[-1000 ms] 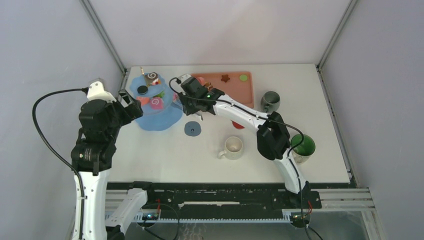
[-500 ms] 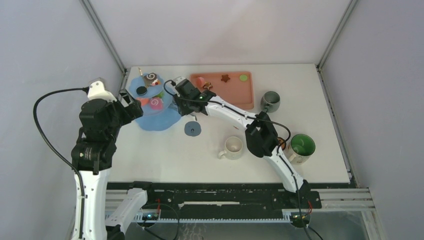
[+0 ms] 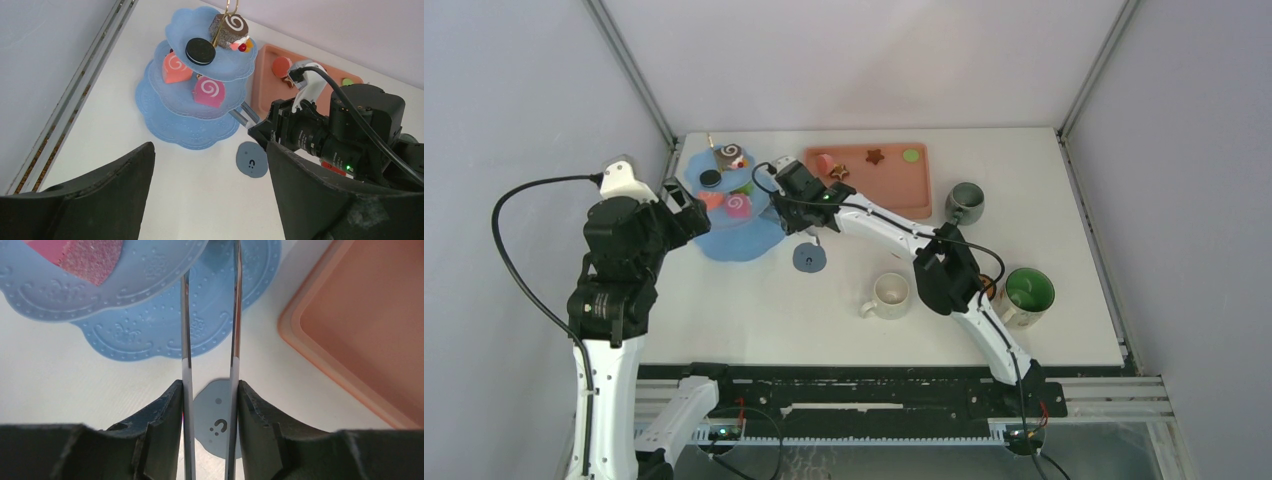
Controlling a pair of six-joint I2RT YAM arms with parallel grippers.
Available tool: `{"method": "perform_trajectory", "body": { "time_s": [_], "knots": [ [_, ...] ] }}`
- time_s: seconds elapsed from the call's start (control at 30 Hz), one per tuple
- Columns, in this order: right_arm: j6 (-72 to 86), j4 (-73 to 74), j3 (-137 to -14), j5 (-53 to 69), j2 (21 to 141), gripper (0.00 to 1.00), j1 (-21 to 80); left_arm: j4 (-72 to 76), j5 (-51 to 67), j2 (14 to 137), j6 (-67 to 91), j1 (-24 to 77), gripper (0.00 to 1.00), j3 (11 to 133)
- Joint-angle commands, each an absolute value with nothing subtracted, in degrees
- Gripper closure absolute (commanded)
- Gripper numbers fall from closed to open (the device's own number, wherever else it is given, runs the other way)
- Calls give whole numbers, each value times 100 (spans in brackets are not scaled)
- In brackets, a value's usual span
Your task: Serve the afternoon tea
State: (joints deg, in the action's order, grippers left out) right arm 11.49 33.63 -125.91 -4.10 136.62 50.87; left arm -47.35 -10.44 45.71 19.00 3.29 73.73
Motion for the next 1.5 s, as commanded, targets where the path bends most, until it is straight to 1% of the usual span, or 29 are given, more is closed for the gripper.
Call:
{"method": "perform_trajectory", "body": {
  "time_s": [0.0, 0.4, 0.63, 0.8, 1.0, 1.17, 1.27, 1.33, 1.47],
  "knots": [
    [1191, 3047, -12557, -389, 13126, 52, 5139, -4597, -1095, 4562, 1811, 287, 13, 7611],
    [1152, 3069, -12417, -257, 12929, 50, 5178, -4597, -1073, 4552, 1845, 289, 13, 7613],
    [1117, 3104, -12419, -257, 12893, 47, 5207, -4600, -1069, 4531, 1846, 283, 13, 7610],
    [1112, 3129, -12370, -296, 12843, 46, 5220, -4605, -1068, 4517, 1845, 287, 13, 7594],
    [1098, 3019, -11846, -365, 12384, 47, 5228, -4605, -1062, 4515, 1846, 281, 13, 7608],
    [1088, 2722, -10856, -402, 11561, 48, 5248, -4605, -1061, 4497, 1853, 290, 13, 7598],
    [1085, 2548, -10261, -440, 11089, 54, 5250, -4598, -1031, 4493, 1872, 284, 13, 7601],
    [1069, 2509, -9871, -538, 10781, 62, 5239, -4597, -1003, 4492, 1885, 285, 13, 7603],
    [1143, 2380, -9240, -641, 10211, 81, 5075, -4584, -964, 4490, 1914, 281, 14, 7610]
  ]
}}
